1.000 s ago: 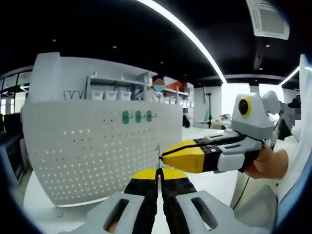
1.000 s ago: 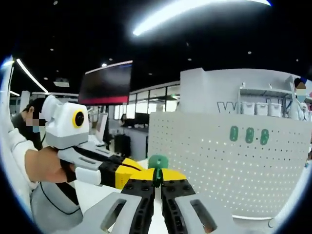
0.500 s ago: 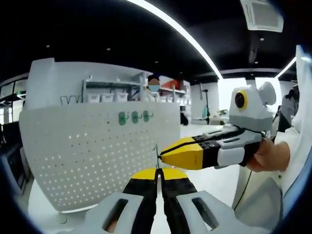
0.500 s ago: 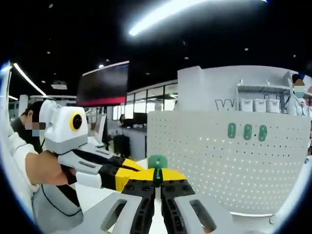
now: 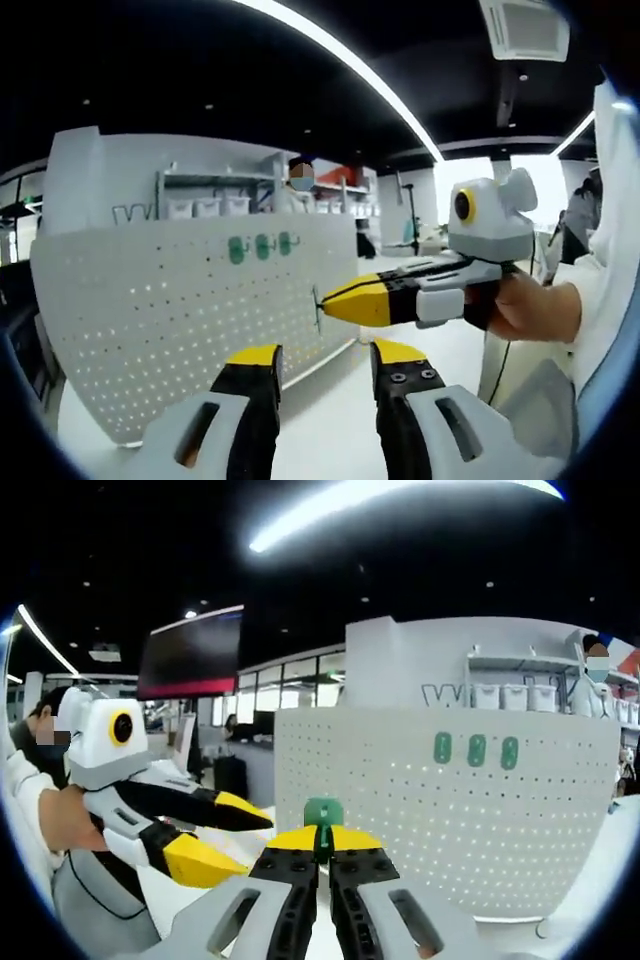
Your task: Insert the hook assembly into the mounting plate slot until the hook locks in place.
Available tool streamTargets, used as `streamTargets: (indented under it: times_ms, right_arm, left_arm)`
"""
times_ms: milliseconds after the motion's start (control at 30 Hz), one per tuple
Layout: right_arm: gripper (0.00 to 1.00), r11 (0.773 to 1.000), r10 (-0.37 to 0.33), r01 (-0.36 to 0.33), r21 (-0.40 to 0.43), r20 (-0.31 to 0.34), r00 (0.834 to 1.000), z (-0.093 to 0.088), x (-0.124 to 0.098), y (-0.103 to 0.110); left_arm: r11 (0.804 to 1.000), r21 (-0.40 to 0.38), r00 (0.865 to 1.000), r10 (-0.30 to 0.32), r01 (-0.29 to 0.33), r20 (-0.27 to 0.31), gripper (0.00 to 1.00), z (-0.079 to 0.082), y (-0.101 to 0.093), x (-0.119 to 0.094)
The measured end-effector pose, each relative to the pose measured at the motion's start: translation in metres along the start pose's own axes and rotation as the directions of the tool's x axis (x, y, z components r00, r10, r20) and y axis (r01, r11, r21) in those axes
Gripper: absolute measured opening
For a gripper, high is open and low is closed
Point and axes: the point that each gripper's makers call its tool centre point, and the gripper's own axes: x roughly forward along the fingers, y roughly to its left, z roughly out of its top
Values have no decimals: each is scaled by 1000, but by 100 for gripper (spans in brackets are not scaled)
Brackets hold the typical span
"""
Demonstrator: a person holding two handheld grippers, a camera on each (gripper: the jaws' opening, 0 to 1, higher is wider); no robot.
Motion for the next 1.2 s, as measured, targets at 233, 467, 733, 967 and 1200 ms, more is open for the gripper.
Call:
streamTargets:
  times_ms: [233,467,733,967,1200]
  right_arm:
    - [0,999,-35,35,-8,-5,999,1,-3,-18]
    - [0,997,-77,77,-8,-14,997,-2,-5,-38]
    - [0,989,-147,147,-13,-10,989,-1,-7,-70]
    - [0,963,-269,269,-18,26,963,10,-13,-123]
    - [0,930,-364,365,-26,54,930,23,-12,-165]
  left_arm:
    - [1000,-11,1000,6,-6,5,57,2,1,0]
    - [999,-31,1000,25,-25,7,71,1,5,-2]
    - [999,-37,1000,-5,6,24,80,2,-1,-4]
    - [999,-43,1000,6,-5,12,78,-4,2,-10]
    - [999,-41,1000,4,-4,2,78,-8,0,-14]
